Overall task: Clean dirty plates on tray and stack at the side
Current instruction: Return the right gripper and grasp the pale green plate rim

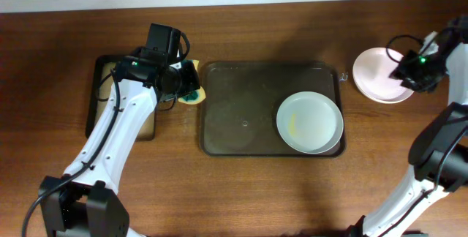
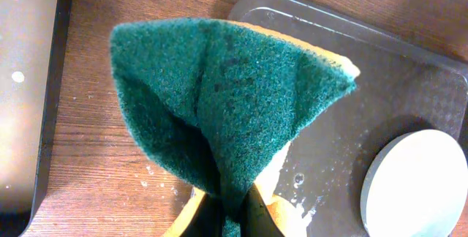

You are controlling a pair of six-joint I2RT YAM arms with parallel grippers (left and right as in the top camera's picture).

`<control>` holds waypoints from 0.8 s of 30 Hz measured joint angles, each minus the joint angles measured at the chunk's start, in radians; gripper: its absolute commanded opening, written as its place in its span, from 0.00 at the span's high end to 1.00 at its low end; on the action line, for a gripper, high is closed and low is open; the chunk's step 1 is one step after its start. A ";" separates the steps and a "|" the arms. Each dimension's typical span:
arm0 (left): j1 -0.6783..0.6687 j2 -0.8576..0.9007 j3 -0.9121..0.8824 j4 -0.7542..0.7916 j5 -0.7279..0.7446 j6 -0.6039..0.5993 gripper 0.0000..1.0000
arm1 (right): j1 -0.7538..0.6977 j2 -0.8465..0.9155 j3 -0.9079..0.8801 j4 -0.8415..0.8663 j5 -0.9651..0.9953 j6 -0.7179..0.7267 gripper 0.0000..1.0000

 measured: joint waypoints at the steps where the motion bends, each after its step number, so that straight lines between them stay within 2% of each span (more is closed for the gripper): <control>1: 0.000 0.000 0.000 0.000 0.000 0.000 1.00 | 0.026 -0.035 -0.001 -0.055 -0.006 0.000 0.60; 2: 0.000 0.000 0.000 0.000 0.000 0.000 1.00 | 0.051 -0.074 -0.002 -0.113 -0.011 -0.001 0.60; 3: 0.000 0.000 0.000 0.000 0.000 0.000 1.00 | 0.079 -0.114 -0.002 -0.172 -0.014 -0.004 0.39; 4: 0.000 0.000 0.000 0.000 0.000 0.000 1.00 | 0.105 -0.142 -0.002 -0.230 -0.017 -0.017 0.25; 5: 0.000 0.000 0.000 0.000 0.000 0.000 1.00 | 0.135 -0.166 -0.002 -0.270 -0.016 -0.031 0.02; 7: 0.000 0.000 0.000 0.000 0.000 0.000 1.00 | 0.230 -0.196 -0.018 -0.316 0.019 -0.061 0.02; 12: 0.000 0.000 0.000 0.000 0.000 0.000 1.00 | 0.374 -0.193 -0.207 -0.246 0.132 -0.069 0.02; 13: 0.000 0.000 0.000 0.000 0.000 0.000 1.00 | 0.385 -0.192 -0.249 -0.227 0.136 -0.069 0.24; 14: 0.000 0.000 0.000 0.000 0.000 0.000 1.00 | 0.396 -0.191 -0.312 -0.202 0.137 -0.071 0.34; 18: 0.000 0.000 0.000 0.001 0.000 0.000 1.00 | 0.400 -0.190 -0.412 -0.110 0.142 -0.065 0.37; 20: 0.000 0.000 0.000 0.000 0.000 0.000 1.00 | 0.400 -0.190 -0.451 -0.040 0.142 -0.064 0.46; 24: 0.000 0.000 0.000 0.000 0.012 0.000 1.00 | 0.400 -0.190 -0.519 0.075 0.143 -0.053 0.50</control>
